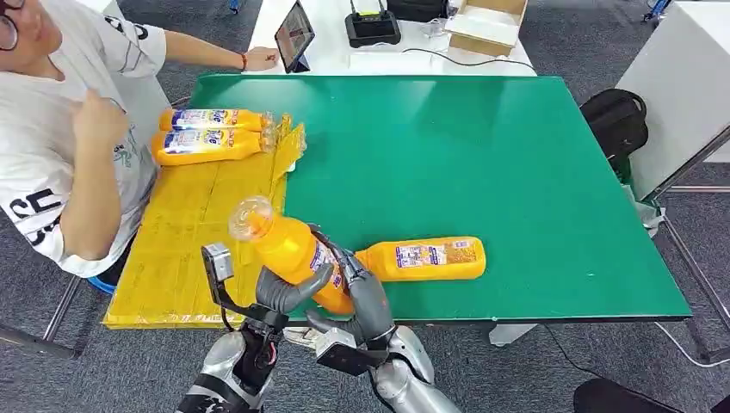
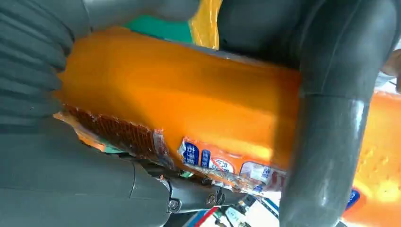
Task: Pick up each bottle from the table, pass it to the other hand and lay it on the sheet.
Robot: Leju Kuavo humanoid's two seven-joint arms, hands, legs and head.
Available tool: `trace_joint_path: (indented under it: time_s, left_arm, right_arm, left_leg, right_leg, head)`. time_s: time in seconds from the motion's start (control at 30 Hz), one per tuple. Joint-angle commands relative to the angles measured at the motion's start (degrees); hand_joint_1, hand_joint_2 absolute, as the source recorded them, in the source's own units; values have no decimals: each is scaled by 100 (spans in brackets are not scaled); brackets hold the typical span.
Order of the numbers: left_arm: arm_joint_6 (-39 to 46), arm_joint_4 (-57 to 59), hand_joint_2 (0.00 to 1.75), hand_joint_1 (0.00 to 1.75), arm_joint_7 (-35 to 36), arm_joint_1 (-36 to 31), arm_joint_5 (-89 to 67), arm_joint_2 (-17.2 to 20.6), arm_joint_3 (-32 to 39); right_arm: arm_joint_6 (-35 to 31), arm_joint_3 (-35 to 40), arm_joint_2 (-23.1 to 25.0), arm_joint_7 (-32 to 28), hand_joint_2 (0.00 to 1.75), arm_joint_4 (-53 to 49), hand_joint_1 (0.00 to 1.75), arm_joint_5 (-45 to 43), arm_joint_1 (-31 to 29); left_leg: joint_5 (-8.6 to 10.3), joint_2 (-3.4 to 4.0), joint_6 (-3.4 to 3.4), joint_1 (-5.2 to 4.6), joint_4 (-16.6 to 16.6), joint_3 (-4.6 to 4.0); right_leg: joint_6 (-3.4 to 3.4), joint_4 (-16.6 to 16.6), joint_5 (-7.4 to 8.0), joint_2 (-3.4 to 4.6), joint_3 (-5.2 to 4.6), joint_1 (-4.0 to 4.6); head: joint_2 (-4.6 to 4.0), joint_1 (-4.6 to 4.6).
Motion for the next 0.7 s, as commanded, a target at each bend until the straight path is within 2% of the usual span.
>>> trace_joint_path:
  time_s: [0.03, 0.27, 0.3, 0.47, 0.7]
  left_arm:
    - [13, 146, 175, 175, 20, -290, -31, 34, -177]
    - [16, 148, 175, 175, 20, -282, -35, 27, -185]
    - [399, 95, 175, 175, -168, -302, -283, 22, -103]
    - [1059, -14, 175, 175, -282, -527, -498, 59, 464]
    - [2117, 279, 175, 175, -656, -1070, -854, 144, 1316]
  right_arm:
    - [117, 258, -27, -26, 175, 375, 0, 11, -138]
    - [122, 260, -32, -22, 175, 371, 0, 11, -129]
    - [176, 137, -16, -83, 0, 151, 0, -199, -68]
    - [552, -46, -217, 164, 0, -1202, 0, -605, 181]
    - [660, -72, -346, 237, 0, -1978, 0, -696, 295]
  left_leg:
    - [-2, -1, 3, 1, -2, 7]
    - [-11, -1, 6, 2, -1, 28]
    - [-8, -2, 5, 2, -2, 21]
    - [-8, -3, 5, 2, 6, 10]
    - [-2, 3, 4, 0, -1, 12]
  right_leg:
    - [-8, -3, -2, -5, 9, 3]
    - [-18, -2, -12, -8, 30, 6]
    - [-15, -3, -9, -9, 23, 6]
    - [-16, 6, -9, -10, 12, 6]
    - [-15, 3, -1, -4, 8, 4]
  head:
    - [0, 2]
    - [0, 2]
    - [0, 2]
    - [0, 2]
    - [0, 2]
